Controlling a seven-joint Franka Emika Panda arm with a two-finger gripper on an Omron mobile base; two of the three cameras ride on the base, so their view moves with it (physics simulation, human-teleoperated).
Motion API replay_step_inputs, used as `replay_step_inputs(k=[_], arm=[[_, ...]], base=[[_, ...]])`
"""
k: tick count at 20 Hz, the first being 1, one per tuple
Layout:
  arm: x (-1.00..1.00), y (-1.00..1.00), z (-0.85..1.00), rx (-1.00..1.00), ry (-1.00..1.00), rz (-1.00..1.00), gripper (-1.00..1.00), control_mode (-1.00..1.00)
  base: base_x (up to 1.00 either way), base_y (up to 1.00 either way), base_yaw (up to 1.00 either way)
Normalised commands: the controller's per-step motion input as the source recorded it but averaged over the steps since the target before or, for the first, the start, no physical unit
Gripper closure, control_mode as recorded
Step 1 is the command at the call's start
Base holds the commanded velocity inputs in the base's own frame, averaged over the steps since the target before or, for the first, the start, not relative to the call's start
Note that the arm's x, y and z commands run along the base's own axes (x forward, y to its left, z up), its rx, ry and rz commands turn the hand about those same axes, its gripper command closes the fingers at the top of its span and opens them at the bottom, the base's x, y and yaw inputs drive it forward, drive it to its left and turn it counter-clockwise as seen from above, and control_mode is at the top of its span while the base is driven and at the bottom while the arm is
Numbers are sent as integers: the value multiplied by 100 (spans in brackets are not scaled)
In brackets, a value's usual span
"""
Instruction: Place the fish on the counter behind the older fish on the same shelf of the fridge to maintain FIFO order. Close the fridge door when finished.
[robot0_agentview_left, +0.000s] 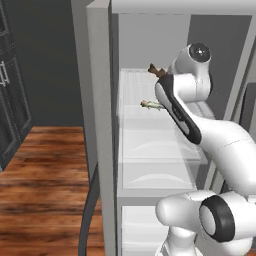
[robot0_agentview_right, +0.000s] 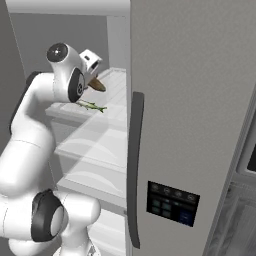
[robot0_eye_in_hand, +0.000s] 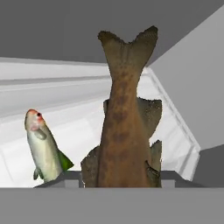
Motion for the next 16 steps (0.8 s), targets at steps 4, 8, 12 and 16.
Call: replay_step_inputs(k=[4,8,12,16], arm=[[100,-6,-31,-2,0,5,100,-100],[96,-6,-39,-4,4,2,100,-100],[98,-17,-42,-4,6,0,100,-100],[99,-18,-32,-2,11,0,100,-100]], base=[[0,0,0],[0,0,0],[0,0,0],[0,0,0]])
